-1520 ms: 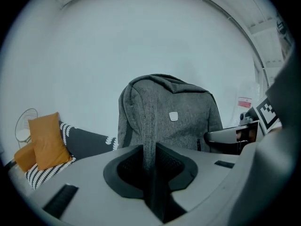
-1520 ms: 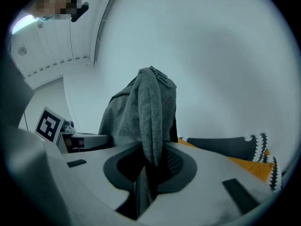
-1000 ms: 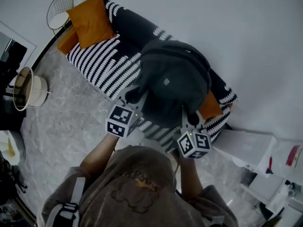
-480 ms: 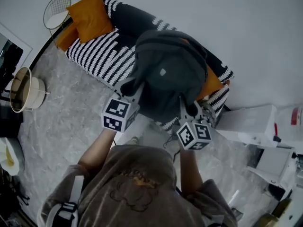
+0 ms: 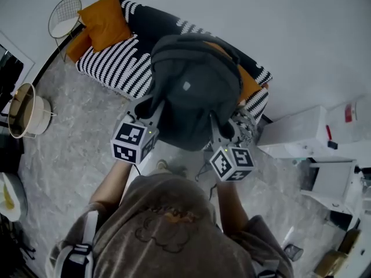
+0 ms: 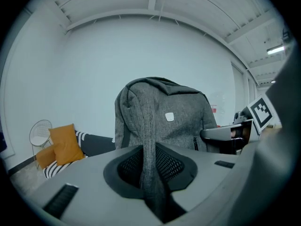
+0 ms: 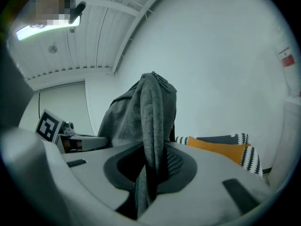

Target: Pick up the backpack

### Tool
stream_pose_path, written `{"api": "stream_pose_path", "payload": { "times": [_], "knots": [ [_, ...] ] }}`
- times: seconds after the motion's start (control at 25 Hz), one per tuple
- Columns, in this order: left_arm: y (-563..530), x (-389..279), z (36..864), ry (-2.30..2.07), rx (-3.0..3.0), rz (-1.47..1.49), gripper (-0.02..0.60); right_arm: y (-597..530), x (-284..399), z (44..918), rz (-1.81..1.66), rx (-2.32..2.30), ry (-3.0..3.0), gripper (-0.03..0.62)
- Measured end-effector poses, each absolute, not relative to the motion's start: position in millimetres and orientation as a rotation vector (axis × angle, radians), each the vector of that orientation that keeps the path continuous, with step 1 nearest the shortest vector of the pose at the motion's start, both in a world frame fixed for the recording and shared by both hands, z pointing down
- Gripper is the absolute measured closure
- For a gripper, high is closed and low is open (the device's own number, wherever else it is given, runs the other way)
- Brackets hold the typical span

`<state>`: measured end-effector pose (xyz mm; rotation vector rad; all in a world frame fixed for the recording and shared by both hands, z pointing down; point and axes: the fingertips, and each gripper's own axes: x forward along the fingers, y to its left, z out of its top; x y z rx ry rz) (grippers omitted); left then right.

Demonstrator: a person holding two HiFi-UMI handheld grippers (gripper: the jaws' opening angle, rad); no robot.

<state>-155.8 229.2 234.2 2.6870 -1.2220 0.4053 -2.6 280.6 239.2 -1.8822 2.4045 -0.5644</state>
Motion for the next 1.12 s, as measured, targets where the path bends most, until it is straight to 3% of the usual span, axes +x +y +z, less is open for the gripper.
{"api": "stream_pose_path", "payload": {
  "times": [0.48,1.12],
  "knots": [
    [298,-162,224,-1.243,2.688,0.433,0.515,340,-7,231,-0.577,-1.827,2.45,0.534],
    [314,-166,229,-1.322,2.631,0.457,0.515,339,-7,236,-0.565,-1.708,2.558,0.534]
  ]
}}
